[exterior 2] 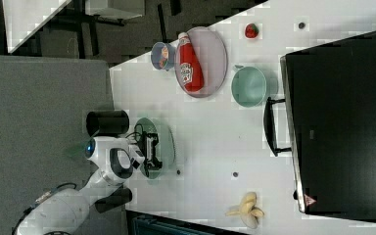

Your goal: Drag strainer left to right.

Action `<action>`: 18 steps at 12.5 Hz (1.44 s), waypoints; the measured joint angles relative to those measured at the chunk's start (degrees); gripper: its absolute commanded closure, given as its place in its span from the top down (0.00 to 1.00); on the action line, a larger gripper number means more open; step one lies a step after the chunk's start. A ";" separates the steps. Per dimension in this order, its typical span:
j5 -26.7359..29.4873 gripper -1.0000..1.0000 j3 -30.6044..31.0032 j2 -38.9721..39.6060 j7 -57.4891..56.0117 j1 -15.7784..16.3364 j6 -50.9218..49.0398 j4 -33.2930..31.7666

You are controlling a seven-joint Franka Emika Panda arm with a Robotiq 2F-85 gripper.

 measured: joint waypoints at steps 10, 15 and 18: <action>-0.62 1.00 -5.57 -2.52 0.50 3.66 0.84 -1.23; -0.46 1.00 -6.43 -5.37 -1.57 -2.11 -0.11 -4.36; 1.11 1.00 -8.60 -5.97 -5.71 -4.05 -0.06 -5.04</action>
